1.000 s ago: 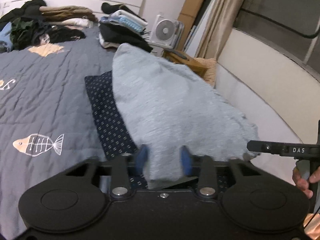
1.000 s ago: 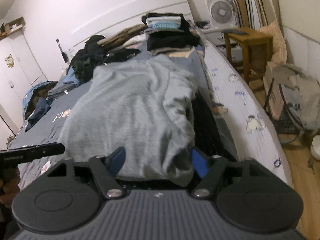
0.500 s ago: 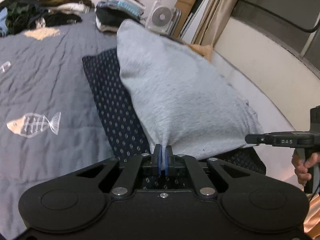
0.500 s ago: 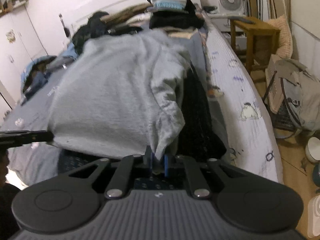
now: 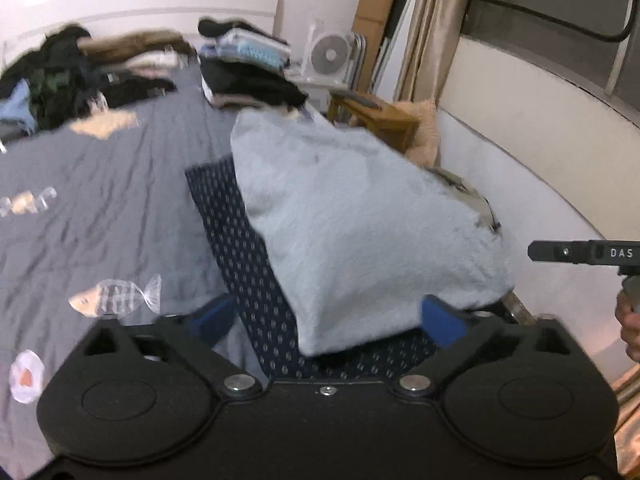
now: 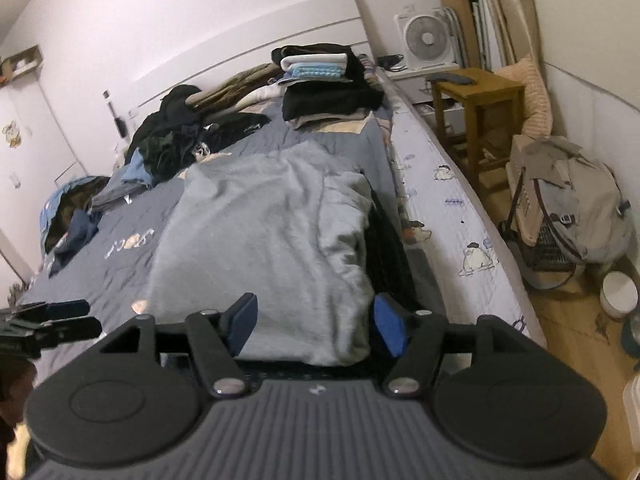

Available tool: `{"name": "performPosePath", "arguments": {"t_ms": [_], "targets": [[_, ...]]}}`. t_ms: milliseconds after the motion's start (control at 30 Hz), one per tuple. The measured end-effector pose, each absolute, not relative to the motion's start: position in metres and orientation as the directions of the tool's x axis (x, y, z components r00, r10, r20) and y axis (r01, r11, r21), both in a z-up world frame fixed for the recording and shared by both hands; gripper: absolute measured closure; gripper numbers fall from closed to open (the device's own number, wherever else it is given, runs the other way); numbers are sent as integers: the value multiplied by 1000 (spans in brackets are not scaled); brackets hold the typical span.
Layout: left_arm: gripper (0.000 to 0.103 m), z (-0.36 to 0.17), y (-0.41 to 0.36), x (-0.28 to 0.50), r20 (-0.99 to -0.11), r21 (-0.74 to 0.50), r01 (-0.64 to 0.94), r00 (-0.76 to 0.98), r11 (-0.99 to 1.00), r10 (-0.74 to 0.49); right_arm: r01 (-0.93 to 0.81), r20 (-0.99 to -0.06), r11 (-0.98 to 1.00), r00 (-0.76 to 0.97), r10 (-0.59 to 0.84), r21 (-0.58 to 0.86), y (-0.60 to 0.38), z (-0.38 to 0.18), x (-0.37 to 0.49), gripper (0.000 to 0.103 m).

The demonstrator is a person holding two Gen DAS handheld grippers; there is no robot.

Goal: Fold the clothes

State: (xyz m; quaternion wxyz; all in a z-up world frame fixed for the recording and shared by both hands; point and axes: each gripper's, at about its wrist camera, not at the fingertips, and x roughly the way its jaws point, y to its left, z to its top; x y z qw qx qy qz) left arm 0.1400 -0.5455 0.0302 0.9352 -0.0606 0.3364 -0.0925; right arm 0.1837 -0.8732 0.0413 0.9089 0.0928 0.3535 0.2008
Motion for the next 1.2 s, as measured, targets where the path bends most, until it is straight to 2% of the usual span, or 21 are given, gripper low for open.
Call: {"name": "performPosePath", "arguments": {"t_ms": [333,933,1200], "targets": [[0,53,-569,134,-672,-114,110,724,987,-158,-324,-620,909,666,415,261,-843,80,151,30],[0,67,-591,112,-693,-64,163,703,985,-162,-315,-650,933,675,349,174,-833,92,116,28],[0,71,-591,99,-690,-16,148,714,989,-118,-325,-670,937,668,324,129,-826,90,109,27]]}}
